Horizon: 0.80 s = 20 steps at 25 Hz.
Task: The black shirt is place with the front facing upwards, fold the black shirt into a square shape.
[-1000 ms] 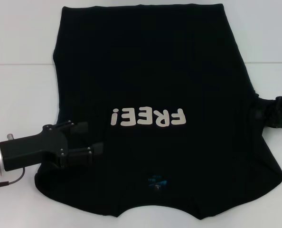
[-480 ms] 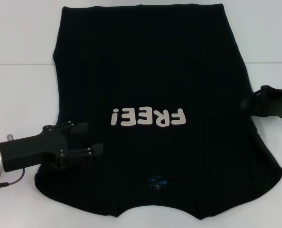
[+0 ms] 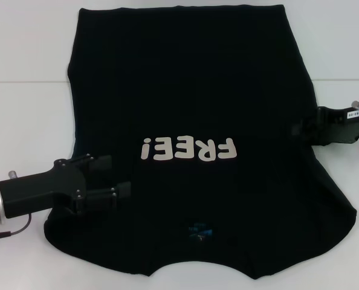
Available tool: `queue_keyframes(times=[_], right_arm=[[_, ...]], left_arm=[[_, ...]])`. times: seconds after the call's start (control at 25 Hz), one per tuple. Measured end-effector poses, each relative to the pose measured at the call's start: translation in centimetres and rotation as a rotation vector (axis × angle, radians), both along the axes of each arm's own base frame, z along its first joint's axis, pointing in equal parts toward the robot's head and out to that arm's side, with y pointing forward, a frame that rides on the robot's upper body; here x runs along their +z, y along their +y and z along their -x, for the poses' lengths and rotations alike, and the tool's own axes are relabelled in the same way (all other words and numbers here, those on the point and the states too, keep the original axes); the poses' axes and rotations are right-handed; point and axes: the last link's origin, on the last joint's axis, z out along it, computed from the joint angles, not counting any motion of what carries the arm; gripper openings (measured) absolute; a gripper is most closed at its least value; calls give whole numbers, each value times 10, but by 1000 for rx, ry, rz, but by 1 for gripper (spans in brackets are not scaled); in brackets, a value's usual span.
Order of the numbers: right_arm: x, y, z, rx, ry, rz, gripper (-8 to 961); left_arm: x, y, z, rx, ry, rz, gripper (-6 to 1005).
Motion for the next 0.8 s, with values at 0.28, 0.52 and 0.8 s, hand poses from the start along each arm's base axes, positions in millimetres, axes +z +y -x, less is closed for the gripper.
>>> queue_keyframes(times=[0.28, 0.52, 0.8], right_arm=[[-6, 4, 15, 99, -41, 30, 226], [-14, 5, 28, 200, -15, 36, 540], [21, -3, -15, -8, -8, -53, 680]], left_arm=[[0, 1, -1, 0, -3, -4, 862], [0, 3, -2, 11, -7, -3, 861], [1, 5, 0, 42, -9, -6, 861]])
